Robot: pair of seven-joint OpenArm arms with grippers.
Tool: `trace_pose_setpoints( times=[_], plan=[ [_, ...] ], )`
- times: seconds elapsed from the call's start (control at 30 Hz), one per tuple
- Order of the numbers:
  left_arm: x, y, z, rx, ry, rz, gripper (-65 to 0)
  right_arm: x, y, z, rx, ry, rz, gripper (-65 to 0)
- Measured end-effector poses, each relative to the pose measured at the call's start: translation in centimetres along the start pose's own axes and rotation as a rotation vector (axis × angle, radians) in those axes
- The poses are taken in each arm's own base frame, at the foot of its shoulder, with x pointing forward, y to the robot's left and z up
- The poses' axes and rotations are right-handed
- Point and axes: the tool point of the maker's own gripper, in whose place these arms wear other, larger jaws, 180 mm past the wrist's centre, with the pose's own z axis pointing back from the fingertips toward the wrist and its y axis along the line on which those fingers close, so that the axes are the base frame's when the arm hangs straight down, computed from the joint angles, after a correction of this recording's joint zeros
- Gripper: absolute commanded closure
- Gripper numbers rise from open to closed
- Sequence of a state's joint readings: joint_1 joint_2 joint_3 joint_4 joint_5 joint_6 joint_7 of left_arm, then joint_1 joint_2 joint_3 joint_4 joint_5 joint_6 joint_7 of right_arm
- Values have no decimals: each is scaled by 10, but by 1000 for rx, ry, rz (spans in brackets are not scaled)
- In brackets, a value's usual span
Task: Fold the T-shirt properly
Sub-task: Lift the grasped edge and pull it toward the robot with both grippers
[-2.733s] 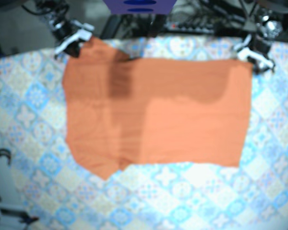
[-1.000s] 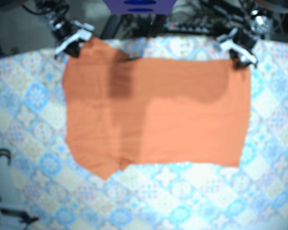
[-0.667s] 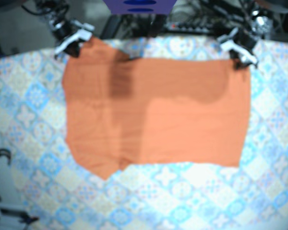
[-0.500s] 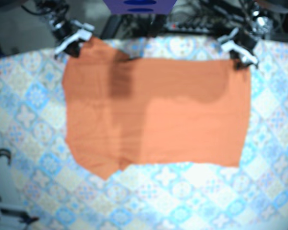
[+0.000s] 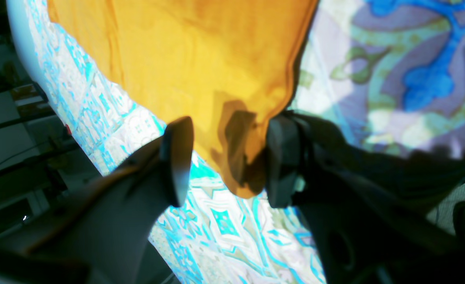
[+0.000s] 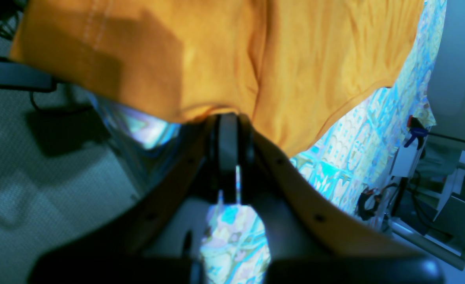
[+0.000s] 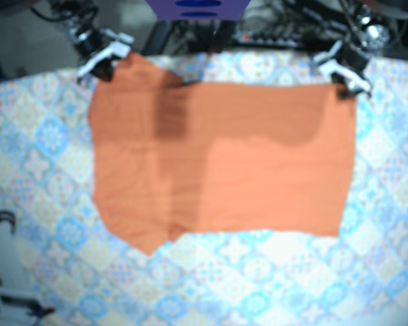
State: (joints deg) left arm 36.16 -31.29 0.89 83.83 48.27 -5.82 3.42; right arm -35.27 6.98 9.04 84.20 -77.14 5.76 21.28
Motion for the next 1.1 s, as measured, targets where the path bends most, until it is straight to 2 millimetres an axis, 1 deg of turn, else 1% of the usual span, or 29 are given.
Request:
trace_pose_setpoints(
  times=[0.17,0.2,0.3,0.4,0.47,0.77,0.97,1.1],
  plan=[
    [0,0,0,1,0,0,-288,0,0,0,0,0,-1,0],
    [0,0,0,1,0,0,-278,0,0,0,1,0,-1,0],
    [0,1,-1,-1,1,1,-205,0,1,0,1,-1,-1,0],
    [-2,1,-3,-9,12,-3,-75,0,1,0,1,-1,-1,0],
    [-3,0,-3,-12,17,-6,0,0,1,0,2,0,-1,0],
    [-4,-1,-3,-15,20,-9,0,0,1,0,1,0,-1,0],
    [-5,-4,-1,-22,20,-12,0,0,10,8,19,2,-5,0],
    [-5,-9,2,-33,19,-13,0,-1,9,12,-7,5,17,0]
  ],
)
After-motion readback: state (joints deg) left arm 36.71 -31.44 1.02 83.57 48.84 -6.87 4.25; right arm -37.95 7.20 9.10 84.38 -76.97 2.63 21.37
